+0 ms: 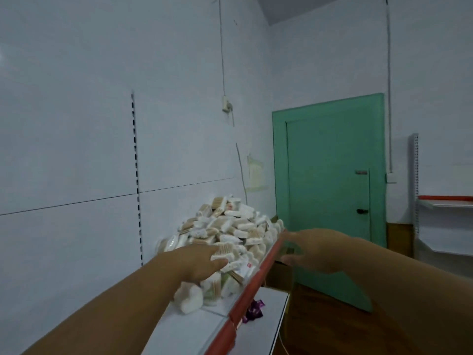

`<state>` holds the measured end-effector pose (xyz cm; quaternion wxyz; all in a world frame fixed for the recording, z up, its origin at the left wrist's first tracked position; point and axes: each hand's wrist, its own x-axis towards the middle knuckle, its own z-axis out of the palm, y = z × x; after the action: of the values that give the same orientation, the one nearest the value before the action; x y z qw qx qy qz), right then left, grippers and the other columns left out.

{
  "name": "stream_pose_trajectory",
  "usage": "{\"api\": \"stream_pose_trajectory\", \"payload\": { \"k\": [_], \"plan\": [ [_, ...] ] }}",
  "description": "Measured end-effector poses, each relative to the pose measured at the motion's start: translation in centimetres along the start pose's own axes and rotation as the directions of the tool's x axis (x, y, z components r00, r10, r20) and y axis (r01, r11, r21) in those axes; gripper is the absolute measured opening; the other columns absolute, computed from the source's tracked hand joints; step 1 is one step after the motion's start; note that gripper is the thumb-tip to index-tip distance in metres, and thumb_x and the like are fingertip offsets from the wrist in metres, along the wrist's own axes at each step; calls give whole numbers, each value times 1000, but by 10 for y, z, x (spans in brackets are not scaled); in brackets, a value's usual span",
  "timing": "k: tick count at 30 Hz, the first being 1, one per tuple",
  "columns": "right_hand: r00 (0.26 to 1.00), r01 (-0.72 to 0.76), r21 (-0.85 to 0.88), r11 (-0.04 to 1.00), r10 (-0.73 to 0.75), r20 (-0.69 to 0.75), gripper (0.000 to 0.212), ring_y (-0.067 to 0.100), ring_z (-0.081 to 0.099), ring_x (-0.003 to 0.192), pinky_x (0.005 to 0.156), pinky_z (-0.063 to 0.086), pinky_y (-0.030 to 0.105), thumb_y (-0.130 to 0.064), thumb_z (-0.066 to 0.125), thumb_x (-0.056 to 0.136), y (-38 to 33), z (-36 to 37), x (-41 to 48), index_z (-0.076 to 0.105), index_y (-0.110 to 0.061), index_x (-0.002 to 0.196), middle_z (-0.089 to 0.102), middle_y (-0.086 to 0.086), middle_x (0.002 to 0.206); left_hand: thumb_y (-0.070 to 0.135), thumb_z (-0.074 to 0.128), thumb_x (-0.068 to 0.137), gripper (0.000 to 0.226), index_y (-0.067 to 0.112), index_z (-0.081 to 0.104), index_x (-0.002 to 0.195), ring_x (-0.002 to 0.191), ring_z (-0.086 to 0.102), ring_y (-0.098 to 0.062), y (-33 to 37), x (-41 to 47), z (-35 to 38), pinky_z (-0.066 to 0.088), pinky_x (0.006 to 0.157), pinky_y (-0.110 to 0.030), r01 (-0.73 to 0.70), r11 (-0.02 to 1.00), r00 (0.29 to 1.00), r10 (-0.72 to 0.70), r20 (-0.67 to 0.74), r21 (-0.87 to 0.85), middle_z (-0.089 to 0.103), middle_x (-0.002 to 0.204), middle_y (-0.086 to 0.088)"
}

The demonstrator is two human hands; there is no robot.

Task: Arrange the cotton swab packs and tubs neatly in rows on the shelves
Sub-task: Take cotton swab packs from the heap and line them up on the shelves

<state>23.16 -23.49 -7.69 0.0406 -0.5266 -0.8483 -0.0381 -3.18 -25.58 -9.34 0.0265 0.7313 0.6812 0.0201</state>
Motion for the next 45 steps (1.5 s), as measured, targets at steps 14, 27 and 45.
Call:
{"api": "stream_pose_trajectory", "payload": {
  "k": [14,27,45],
  "plan": [
    [918,380,10,925,-376,-129,56,17,39,133,108,35,36,-49,48,94,75,42,251,32,-33,146,41,-5,148,50,42,98,52,20,49,139,126,47,-17,-52,163,-18,36,103,-29,296,955,951,-292,-96,27,49,142,-1],
    [764,645,133,752,-630,-140,44,22,51,118,89,41,29,-32,59,89,-56,59,449,52,-21,131,55,2,131,33,52,96,32,24,61,125,108,58,-9,-134,228,-13,45,94,-23,375,896,825,-440,-355,-237,63,122,6],
    [301,781,614,-117,-790,-534,37,3,60,110,103,44,29,6,73,77,-53,26,500,69,-30,84,65,-12,111,26,74,81,51,20,57,129,101,65,-20,-112,229,-45,56,77,-33,63,145,738,-672,-52,-987,67,112,-6]
  ]
}}
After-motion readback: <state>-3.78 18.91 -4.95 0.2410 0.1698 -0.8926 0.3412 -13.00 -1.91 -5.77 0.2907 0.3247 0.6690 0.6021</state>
